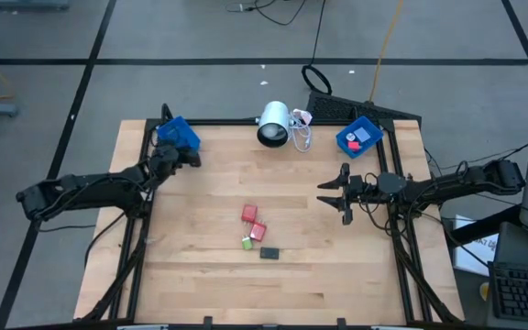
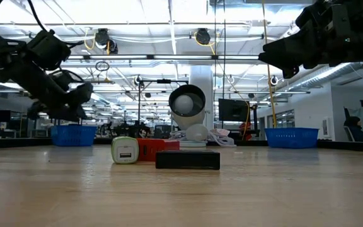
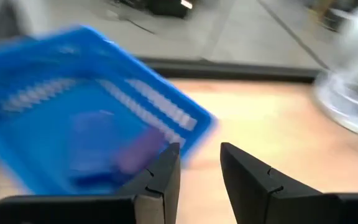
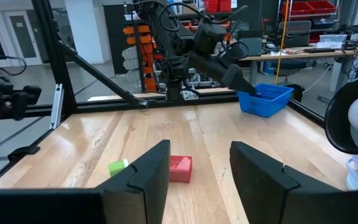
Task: Pick & Place Office items
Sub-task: Put the top red charger adapter into the right blue bin
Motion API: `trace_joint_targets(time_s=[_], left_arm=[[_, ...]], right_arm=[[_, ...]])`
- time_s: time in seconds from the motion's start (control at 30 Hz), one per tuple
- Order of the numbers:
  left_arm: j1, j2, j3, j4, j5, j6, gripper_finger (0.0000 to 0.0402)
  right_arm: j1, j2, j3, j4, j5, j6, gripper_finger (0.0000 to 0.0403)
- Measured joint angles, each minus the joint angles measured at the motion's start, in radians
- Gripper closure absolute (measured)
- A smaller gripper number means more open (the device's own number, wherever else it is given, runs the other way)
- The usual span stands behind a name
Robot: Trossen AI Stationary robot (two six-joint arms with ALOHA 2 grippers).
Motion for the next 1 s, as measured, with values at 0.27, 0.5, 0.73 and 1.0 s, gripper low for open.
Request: trace_joint_targets(time_s=[0.27,0.5,0.73,1.0], left_arm=[[-0.043,0.001,0.000,0.044,0.317,0.042,0.0284],[-0.191,0.002,0.000,0.086,0.365,0.064,0.0284],[-0.399,0.027,0.000,0.143,0.369,0.054,0.0284],[-0.664,0.177,0.009,0.351,0.474,-0.106,0.0283]], right_arm=[[0.000,0.000,0.000,0.000,0.000,0.000,0.0248],[0.000,0.000,0.000,0.000,0.000,0.000,0.0248],[0.000,0.000,0.000,0.000,0.000,0.000,0.0248],[0.000,0.000,0.000,0.000,0.001,0.000,0.0248]])
